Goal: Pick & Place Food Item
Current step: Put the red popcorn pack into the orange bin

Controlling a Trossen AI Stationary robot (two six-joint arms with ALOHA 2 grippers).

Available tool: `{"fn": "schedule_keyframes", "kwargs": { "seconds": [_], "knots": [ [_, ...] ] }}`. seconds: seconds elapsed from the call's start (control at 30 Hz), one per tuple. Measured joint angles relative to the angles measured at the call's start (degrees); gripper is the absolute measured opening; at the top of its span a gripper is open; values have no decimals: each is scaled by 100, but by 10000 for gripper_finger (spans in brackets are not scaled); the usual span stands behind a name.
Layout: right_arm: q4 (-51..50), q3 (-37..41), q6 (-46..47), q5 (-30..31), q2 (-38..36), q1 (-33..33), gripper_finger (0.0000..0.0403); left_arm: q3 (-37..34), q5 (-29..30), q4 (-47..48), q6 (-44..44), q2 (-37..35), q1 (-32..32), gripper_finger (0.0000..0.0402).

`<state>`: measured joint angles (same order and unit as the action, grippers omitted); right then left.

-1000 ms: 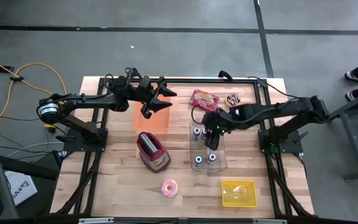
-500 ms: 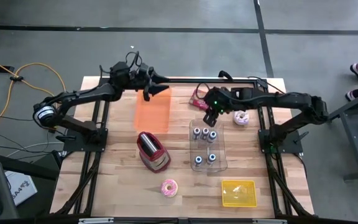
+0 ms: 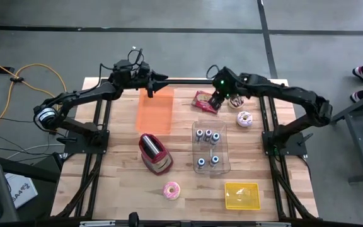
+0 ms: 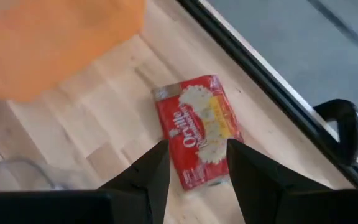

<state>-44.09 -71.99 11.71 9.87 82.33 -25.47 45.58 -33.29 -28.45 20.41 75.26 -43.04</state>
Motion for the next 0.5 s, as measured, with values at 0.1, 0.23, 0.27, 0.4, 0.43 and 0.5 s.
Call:
{"fn": "schedule_keyframes", "kwargs": {
  "seconds": [0.1,0.23,0.27,0.4,0.43,0.5],
  "knots": [
    [65,0,-26,-720,155,-390,146,0,231,249,-276,2,-3,223],
    [220,2,-281,-1642,516,-899,146,0,314,291,-441,2,-3,223],
    [273,2,-312,-1783,626,-1021,146,0,318,285,-486,2,-3,223],
    [316,7,-463,-2042,926,-1387,146,0,321,291,-669,2,-3,223],
    [315,4,-473,-2053,974,-1450,146,0,319,291,-671,2,-3,223],
    [235,6,-581,-2049,1014,-1570,146,0,319,292,-674,2,-3,223]
  ]
}}
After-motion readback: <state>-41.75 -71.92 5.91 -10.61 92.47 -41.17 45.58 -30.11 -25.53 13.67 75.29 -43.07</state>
